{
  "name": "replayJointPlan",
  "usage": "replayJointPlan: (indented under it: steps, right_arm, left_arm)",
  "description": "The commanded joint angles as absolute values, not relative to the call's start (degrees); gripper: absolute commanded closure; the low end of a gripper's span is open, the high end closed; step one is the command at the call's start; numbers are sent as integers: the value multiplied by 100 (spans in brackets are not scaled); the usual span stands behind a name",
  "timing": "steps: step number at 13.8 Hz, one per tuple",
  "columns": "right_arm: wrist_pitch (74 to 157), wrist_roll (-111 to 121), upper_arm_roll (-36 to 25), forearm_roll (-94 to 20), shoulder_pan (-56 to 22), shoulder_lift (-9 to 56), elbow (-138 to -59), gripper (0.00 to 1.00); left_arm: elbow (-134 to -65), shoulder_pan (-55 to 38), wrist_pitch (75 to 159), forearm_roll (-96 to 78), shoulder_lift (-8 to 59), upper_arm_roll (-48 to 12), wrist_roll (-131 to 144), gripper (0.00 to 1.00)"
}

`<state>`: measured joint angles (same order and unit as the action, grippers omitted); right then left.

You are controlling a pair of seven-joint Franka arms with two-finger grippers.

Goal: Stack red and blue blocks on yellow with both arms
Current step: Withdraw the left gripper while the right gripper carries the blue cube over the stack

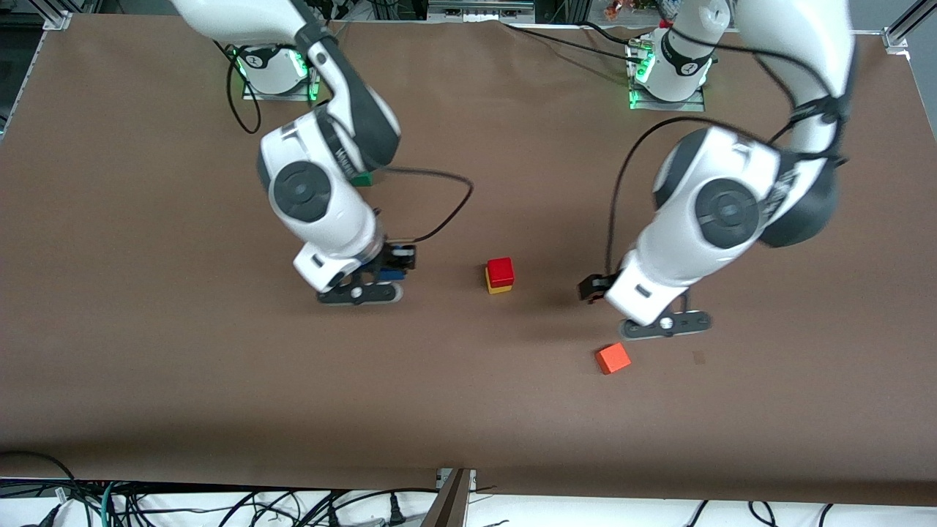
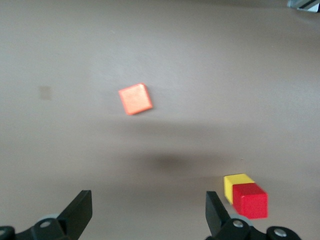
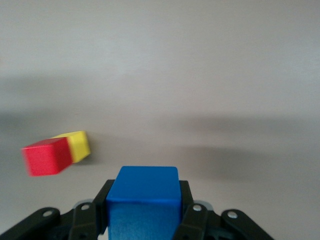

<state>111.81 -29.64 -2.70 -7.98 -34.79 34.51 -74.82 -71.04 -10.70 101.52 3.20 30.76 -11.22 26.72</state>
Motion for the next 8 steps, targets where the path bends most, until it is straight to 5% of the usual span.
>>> replayJointPlan:
  steps: [1, 8]
  right_arm:
    - [11530, -3829, -255, -738, -3945, 3945, -6918, 97]
    - [12119, -4025, -308, -440, -4596, 4675, -6442, 97]
  left_arm:
    - [-7286, -600, 9863, 413, 2577, -1178, 1832, 0]
    - [-7584, -18, 9124, 360, 1478, -1046, 1424, 0]
